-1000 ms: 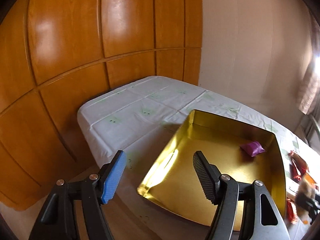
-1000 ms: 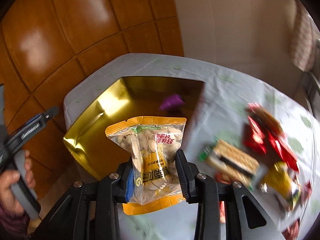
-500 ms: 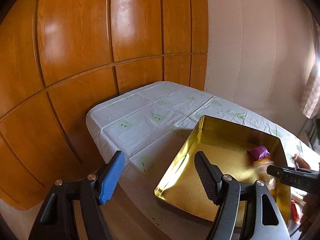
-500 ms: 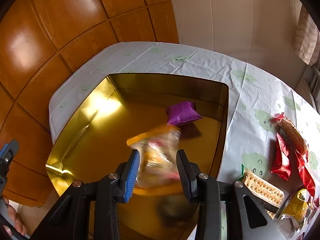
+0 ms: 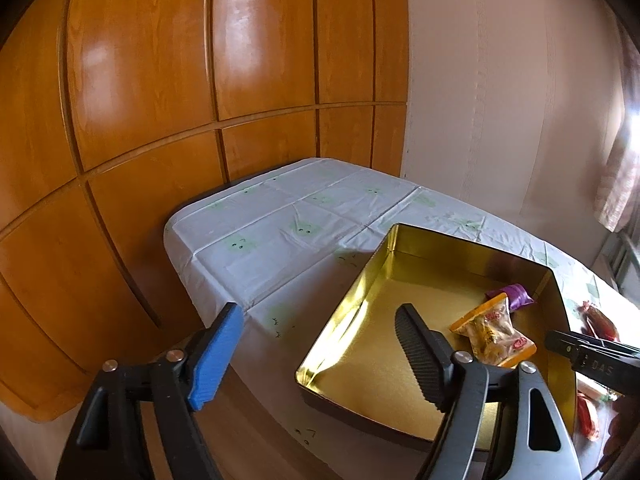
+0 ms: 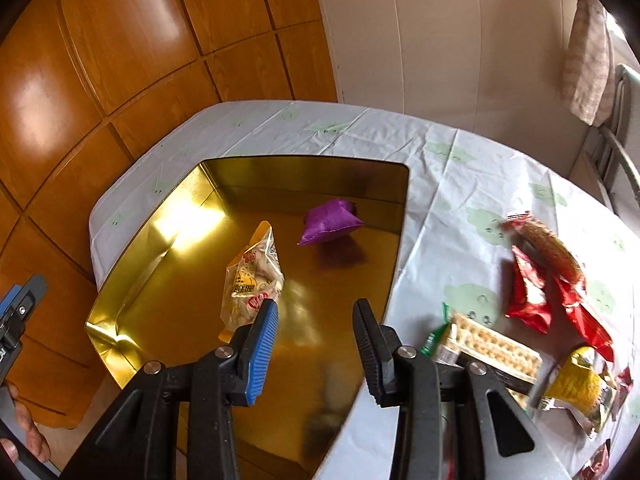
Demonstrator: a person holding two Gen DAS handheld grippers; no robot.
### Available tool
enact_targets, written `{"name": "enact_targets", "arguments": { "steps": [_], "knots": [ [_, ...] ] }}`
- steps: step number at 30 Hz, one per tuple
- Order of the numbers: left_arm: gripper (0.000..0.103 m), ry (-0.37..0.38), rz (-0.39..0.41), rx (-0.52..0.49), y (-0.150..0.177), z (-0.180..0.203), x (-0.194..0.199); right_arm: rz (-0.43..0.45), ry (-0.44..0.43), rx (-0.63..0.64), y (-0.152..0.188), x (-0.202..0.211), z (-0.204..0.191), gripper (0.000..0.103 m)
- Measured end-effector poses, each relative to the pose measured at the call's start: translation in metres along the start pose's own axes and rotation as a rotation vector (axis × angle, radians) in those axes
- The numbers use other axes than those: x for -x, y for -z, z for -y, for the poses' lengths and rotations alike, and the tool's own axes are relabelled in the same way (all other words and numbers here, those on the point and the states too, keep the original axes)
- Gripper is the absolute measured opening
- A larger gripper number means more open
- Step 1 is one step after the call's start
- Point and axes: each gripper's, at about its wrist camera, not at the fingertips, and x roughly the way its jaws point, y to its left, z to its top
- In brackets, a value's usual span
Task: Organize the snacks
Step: 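Carry the clear cracker bag into the tin box and open the right gripper, then grasp the green-wrapped sandwich biscuit with the left gripper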
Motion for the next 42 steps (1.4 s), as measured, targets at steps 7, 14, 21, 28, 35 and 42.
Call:
{"name": "enact_targets", "arguments": {
  "steps": [7,14,21,28,35,42],
  "knots": [
    [0.081,0.058,-0.036,-0.033,0.006,0.015,0.000,0.055,0.049,0.001,0.012,0.024,0.010,0.041],
    [0.081,0.069,-0.028,-0.077,0.011,0.031,0.006,0.071,0.073,-0.013,0.021,0.035,0.017,0.042],
    [0.081,0.061,0.033,-0.110,0.003,0.044,0.021,0.078,0.081,-0.035,0.026,0.040,0.023,0.042],
    [0.081,0.086,0.032,-0.128,0.004,0.061,0.027,0.091,0.097,-0.049,0.030,0.045,0.031,0.042],
    [0.081,0.097,0.035,-0.163,0.006,0.074,0.033,0.105,0.100,-0.066,0.035,0.050,0.040,0.042],
    [0.081,0.109,0.044,-0.190,0.008,0.083,0.040,0.118,0.112,-0.080,0.038,0.059,0.050,0.042]
  ]
}}
